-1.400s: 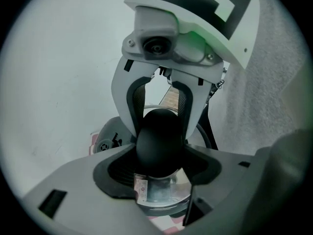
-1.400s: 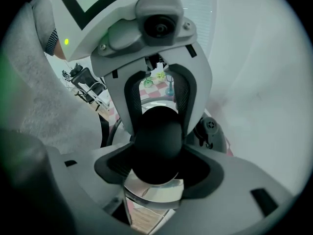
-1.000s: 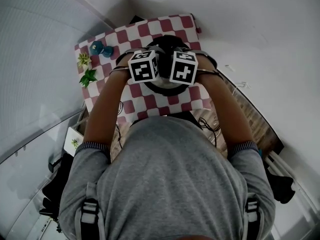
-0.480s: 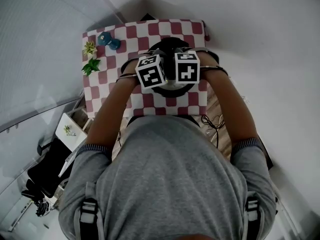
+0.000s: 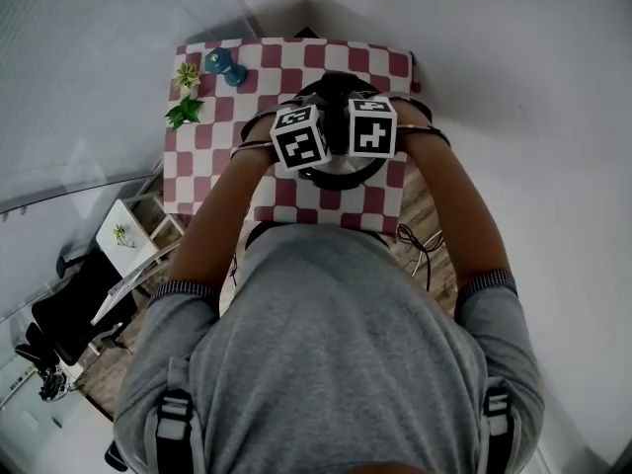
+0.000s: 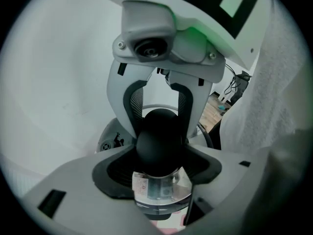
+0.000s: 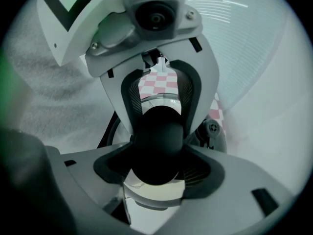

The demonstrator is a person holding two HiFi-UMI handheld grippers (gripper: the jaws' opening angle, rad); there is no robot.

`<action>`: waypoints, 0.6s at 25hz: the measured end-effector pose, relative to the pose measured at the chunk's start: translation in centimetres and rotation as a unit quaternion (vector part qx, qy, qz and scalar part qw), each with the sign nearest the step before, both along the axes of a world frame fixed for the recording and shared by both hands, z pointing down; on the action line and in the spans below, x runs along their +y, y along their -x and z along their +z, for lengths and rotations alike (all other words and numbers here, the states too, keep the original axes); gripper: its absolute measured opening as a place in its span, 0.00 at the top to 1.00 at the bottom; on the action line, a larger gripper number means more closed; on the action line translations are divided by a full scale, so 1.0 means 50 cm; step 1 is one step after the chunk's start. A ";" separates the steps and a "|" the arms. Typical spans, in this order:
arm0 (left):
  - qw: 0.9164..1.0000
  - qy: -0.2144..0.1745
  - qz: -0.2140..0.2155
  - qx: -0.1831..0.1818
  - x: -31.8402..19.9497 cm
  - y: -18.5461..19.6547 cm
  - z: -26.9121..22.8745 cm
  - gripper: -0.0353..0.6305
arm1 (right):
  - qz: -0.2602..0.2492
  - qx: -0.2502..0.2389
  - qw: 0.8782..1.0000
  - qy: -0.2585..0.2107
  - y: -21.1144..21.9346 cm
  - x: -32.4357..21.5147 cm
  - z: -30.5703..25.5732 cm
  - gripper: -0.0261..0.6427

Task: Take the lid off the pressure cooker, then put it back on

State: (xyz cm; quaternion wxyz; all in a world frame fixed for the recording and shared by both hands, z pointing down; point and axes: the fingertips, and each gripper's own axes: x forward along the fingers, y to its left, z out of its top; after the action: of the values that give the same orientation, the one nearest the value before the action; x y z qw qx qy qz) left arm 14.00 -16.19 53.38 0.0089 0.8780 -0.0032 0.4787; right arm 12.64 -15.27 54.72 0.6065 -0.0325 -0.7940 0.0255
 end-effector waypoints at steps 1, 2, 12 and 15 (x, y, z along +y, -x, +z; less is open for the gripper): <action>1.000 -0.009 -0.007 0.005 -0.002 0.002 -0.001 0.47 | 0.001 -0.004 1.000 -0.004 0.000 -0.001 -0.001 0.50; 1.000 -0.019 -0.014 0.011 -0.005 0.004 -0.004 0.46 | 0.001 -0.007 1.000 -0.013 0.000 -0.002 -0.002 0.49; 0.967 -0.115 -0.137 0.179 -0.023 0.072 -0.144 0.45 | 0.105 -0.166 0.972 -0.130 -0.017 -0.040 -0.179 0.43; 0.938 -0.129 -0.186 0.261 -0.011 0.082 -0.211 0.45 | 0.171 -0.259 0.936 -0.165 -0.029 -0.035 -0.262 0.46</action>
State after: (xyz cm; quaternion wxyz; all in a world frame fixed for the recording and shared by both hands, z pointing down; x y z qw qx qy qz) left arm 9.87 -16.76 42.85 -0.0151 0.9494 -0.2259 0.2176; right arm 14.08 -17.00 41.64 0.3628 0.1986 -0.9104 -0.0114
